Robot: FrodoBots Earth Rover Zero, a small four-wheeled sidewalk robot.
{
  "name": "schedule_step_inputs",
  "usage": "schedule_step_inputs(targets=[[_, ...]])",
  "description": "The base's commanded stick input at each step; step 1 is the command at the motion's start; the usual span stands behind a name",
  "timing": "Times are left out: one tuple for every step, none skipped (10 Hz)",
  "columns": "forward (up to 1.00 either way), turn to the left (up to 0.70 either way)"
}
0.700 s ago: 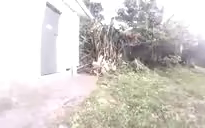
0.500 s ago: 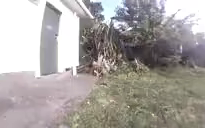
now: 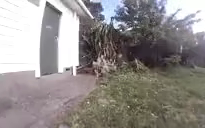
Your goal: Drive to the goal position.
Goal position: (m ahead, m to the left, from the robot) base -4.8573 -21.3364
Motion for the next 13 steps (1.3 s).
schedule_step_inputs(targets=[[0.0, 0.0], [0.0, 0.0], [0.0, 0.0], [0.0, 0.0], [0.02, 0.0], [0.0, 0.0], [0.0, 0.0], [0.0, 0.0], [0.0, 0.0], [0.0, 0.0], [0.0, 0.0], [0.0, 0.0], [0.0, 0.0]])
